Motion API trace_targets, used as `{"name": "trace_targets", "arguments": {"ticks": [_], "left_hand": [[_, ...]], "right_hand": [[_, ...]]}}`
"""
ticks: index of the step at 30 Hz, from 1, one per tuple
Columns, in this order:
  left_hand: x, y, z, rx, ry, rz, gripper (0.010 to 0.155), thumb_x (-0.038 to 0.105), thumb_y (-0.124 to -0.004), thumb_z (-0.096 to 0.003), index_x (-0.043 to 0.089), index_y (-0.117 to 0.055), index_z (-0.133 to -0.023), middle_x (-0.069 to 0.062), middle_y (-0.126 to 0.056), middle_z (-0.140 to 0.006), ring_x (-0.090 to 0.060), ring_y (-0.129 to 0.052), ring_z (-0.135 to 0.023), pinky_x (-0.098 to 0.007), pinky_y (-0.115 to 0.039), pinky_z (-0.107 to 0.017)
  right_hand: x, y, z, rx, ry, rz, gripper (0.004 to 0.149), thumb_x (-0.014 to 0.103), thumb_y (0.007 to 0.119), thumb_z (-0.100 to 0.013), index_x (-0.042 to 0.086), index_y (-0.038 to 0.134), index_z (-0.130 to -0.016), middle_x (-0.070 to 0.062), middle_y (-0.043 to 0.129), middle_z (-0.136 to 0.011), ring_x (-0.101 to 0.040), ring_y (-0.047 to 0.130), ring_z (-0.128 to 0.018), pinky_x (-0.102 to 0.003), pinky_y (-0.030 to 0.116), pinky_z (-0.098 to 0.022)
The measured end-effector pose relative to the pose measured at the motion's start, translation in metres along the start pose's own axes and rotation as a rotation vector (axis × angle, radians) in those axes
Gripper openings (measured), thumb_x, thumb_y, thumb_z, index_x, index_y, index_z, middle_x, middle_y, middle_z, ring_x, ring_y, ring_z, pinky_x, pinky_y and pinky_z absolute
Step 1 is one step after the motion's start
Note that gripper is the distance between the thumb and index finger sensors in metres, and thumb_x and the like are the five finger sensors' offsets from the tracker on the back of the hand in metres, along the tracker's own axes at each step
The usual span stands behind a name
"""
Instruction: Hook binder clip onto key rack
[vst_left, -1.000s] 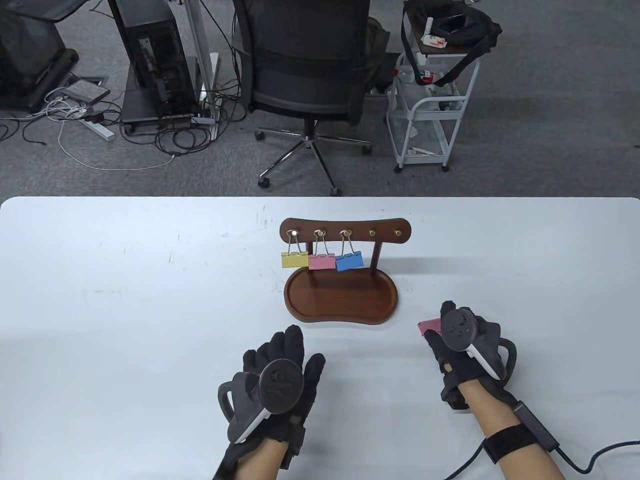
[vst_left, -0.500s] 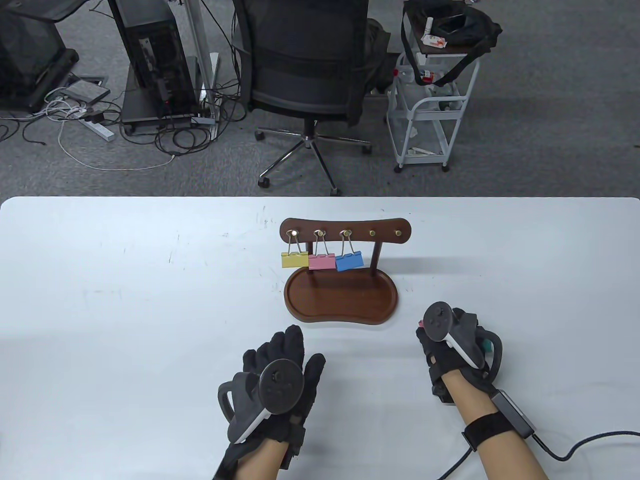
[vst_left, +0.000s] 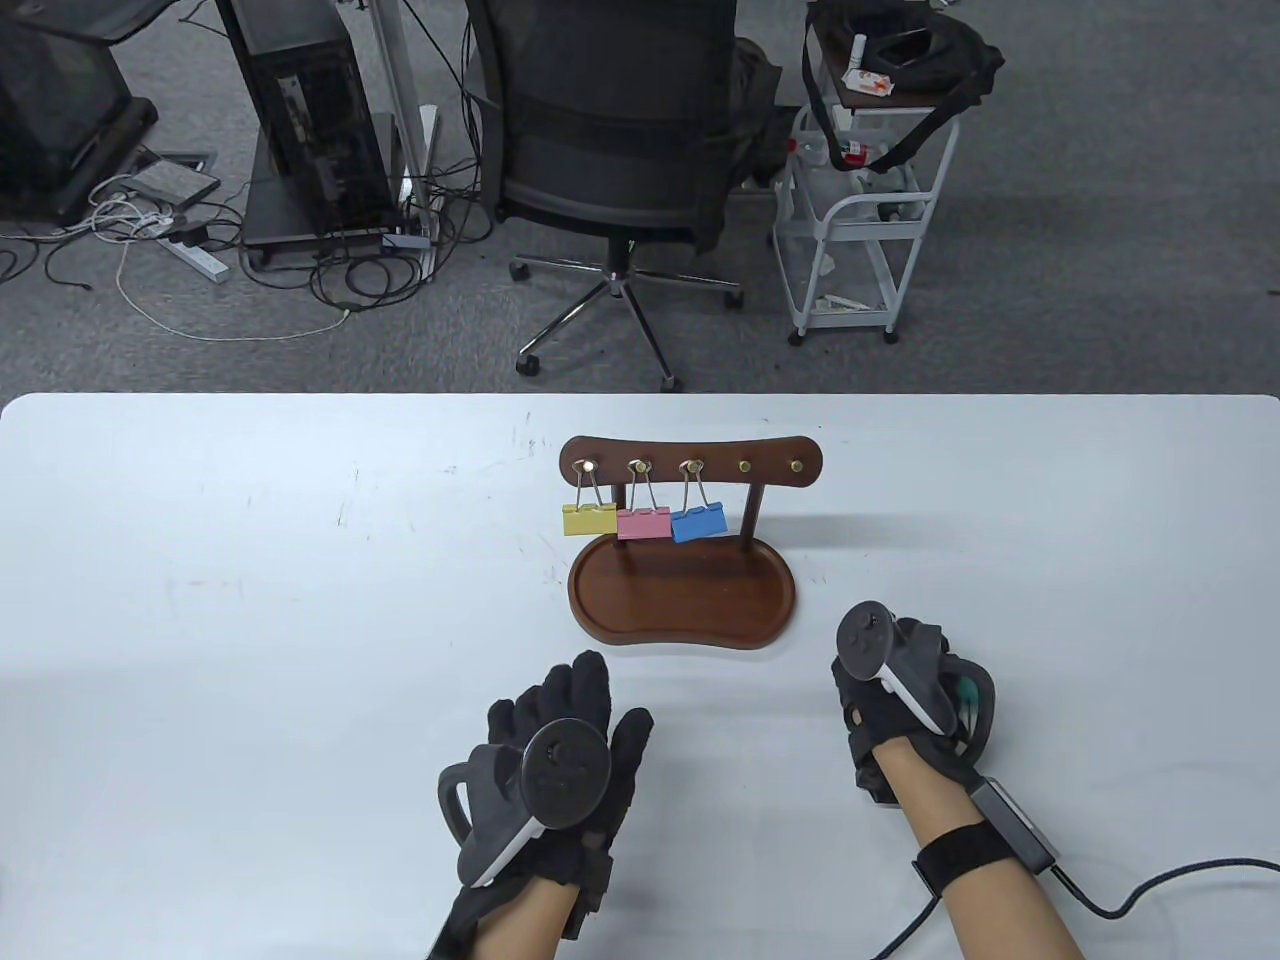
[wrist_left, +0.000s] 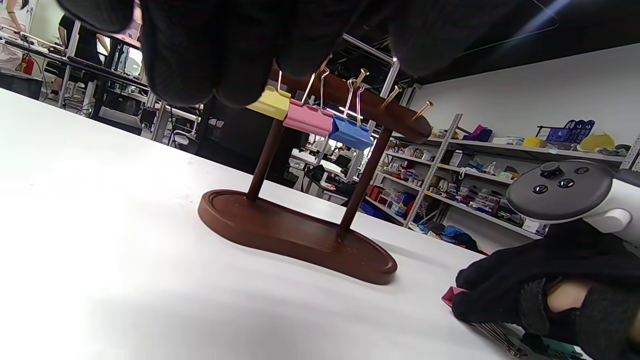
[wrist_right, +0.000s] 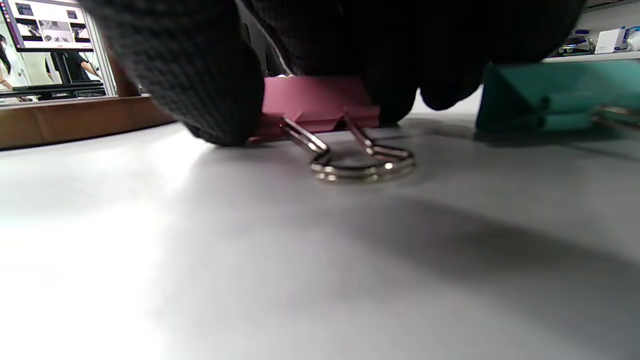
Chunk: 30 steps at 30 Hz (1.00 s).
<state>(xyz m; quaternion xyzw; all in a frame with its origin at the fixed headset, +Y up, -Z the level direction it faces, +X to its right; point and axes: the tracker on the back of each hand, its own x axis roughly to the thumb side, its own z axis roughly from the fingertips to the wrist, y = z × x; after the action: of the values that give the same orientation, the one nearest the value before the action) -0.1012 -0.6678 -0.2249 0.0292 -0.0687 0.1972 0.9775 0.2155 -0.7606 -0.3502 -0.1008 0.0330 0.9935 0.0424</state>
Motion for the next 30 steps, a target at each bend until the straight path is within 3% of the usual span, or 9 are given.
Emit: {"name": "trace_targets", "arguments": {"ticks": [7, 16, 23, 30], "left_hand": [[0.001, -0.001, 0.0, -0.004, -0.008, 0.004, 0.075, 0.048, -0.073, -0.0599, -0.002, -0.062, -0.115, -0.035, -0.073, -0.109, -0.063, -0.076, -0.092, -0.079, -0.049, -0.068], [0.003, -0.002, 0.001, -0.007, -0.018, 0.002, 0.075, 0.048, -0.073, -0.0599, -0.002, -0.062, -0.115, -0.035, -0.073, -0.109, -0.063, -0.076, -0.092, -0.079, -0.049, -0.069], [0.001, -0.001, 0.001, -0.001, -0.014, 0.005, 0.075, 0.048, -0.073, -0.0599, -0.002, -0.062, -0.115, -0.035, -0.073, -0.109, -0.063, -0.076, -0.092, -0.079, -0.049, -0.068], [0.003, -0.003, 0.001, -0.008, -0.028, 0.003, 0.075, 0.048, -0.073, -0.0598, -0.002, -0.062, -0.115, -0.035, -0.073, -0.109, -0.063, -0.076, -0.092, -0.079, -0.049, -0.068]], "right_hand": [[-0.002, -0.001, 0.0, -0.012, 0.001, -0.031, 0.076, 0.04, 0.09, -0.048, -0.002, 0.067, -0.107, -0.034, 0.076, -0.098, -0.061, 0.073, -0.084, -0.073, 0.058, -0.06], [0.003, -0.003, 0.001, 0.019, 0.034, 0.061, 0.072, 0.038, 0.09, -0.048, 0.003, 0.072, -0.107, -0.036, 0.075, -0.099, -0.063, 0.073, -0.084, -0.074, 0.059, -0.06], [0.008, -0.001, 0.001, -0.01, 0.034, 0.079, 0.076, 0.037, 0.091, -0.046, -0.003, 0.07, -0.106, -0.038, 0.077, -0.096, -0.062, 0.077, -0.081, -0.074, 0.062, -0.058], [0.006, -0.019, 0.012, 0.001, -0.088, -0.043, 0.08, 0.036, 0.09, -0.047, -0.005, 0.061, -0.109, -0.037, 0.074, -0.098, -0.059, 0.076, -0.082, -0.073, 0.062, -0.059]]}}
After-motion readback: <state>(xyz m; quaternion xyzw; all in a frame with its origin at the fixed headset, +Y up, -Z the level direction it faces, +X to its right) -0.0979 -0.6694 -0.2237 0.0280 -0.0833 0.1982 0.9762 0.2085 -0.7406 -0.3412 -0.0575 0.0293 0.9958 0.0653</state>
